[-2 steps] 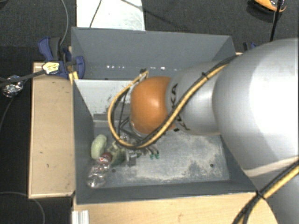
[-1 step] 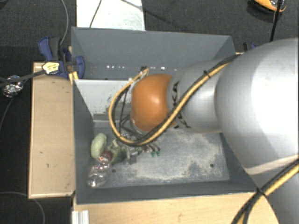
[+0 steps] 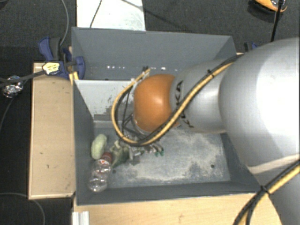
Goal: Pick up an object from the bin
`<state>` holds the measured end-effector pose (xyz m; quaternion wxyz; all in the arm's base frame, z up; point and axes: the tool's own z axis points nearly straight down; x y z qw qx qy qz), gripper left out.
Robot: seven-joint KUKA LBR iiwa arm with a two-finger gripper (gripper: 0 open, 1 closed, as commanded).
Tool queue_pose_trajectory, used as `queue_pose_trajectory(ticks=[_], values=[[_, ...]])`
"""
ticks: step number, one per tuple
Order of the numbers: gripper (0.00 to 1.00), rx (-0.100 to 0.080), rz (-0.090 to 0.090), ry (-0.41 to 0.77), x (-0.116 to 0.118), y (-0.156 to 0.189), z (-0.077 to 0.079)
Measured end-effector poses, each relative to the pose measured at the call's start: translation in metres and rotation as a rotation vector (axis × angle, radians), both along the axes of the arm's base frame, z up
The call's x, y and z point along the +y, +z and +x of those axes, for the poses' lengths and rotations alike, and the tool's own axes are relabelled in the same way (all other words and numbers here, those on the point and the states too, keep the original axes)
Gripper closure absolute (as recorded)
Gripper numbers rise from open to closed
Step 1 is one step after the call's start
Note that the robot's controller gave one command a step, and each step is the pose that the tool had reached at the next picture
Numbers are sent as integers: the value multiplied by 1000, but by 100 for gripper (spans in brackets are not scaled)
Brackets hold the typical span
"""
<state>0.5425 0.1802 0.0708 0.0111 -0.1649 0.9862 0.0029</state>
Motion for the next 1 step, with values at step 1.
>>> queue_pose_trajectory(ticks=[1], values=[[100, -3, 1, 14, -4, 0, 1]])
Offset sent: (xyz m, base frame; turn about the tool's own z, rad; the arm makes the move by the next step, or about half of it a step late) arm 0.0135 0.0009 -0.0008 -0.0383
